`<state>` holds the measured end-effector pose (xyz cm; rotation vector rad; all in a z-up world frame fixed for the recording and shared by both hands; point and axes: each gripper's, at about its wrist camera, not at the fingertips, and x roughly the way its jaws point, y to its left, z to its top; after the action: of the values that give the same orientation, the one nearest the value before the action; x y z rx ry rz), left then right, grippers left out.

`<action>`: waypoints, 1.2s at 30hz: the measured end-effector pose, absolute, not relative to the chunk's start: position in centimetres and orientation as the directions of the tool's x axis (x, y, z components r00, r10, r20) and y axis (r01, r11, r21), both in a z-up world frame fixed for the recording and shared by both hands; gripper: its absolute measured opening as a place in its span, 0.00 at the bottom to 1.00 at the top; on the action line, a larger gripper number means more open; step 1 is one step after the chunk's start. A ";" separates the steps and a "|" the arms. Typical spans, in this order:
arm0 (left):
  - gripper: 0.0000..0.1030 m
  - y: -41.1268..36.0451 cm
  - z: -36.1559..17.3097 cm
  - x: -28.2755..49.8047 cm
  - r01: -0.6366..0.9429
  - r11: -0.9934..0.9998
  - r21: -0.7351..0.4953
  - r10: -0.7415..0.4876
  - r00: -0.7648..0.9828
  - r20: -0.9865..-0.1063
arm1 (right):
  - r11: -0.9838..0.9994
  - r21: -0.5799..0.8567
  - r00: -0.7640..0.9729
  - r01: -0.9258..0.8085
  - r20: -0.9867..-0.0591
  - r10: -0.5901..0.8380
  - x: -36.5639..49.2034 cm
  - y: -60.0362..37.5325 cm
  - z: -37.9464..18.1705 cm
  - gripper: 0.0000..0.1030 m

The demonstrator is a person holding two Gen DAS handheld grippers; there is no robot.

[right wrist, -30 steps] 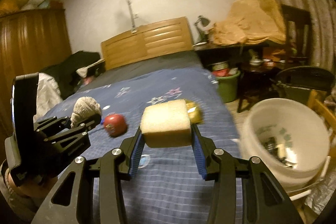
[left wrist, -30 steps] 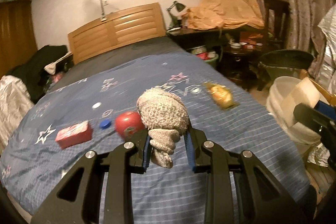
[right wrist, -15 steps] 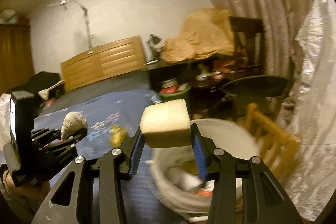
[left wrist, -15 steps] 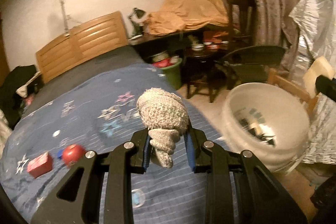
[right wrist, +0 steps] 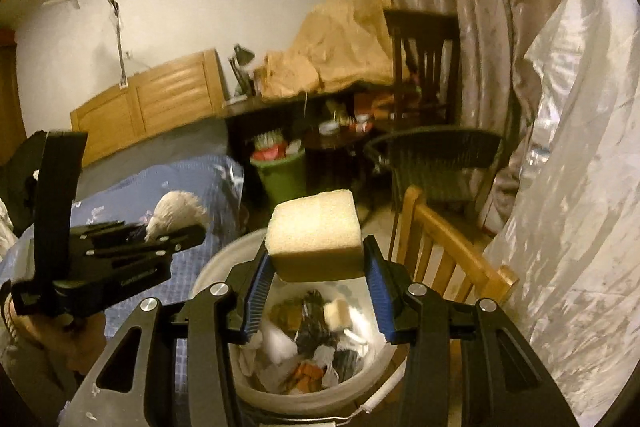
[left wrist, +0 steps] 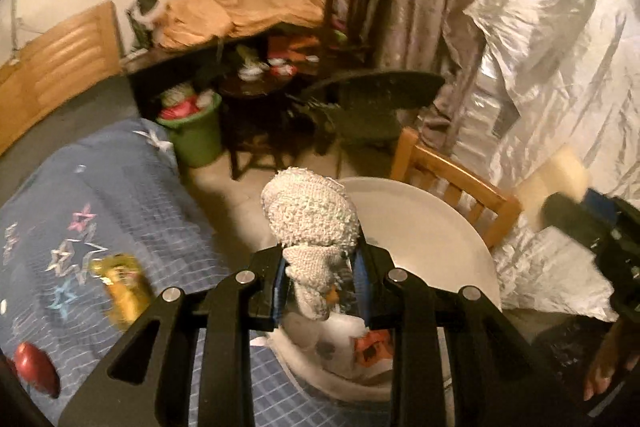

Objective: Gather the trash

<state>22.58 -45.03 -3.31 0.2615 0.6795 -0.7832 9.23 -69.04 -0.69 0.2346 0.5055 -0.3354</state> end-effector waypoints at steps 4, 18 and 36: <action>0.25 -46.0 -4.6 23.2 0.742 0.669 -0.051 -0.573 0.470 -0.672 | 0.916 0.153 0.797 0.370 -0.560 -0.228 10.6 -69.3 -2.8 0.44; 0.55 -45.9 -6.1 25.4 0.726 0.683 -0.078 -0.561 0.453 -0.693 | 0.909 0.172 0.764 0.379 -0.612 -0.203 13.0 -68.9 -5.7 0.61; 0.75 -40.5 -4.8 18.3 0.686 0.725 0.057 -0.535 0.614 -0.580 | 0.852 0.104 0.773 0.514 -0.487 -0.407 4.7 -63.5 -4.3 0.90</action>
<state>18.31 -40.52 -4.77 0.2872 0.5680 -0.7149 4.66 -63.51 -4.30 0.2379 0.4702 -0.5038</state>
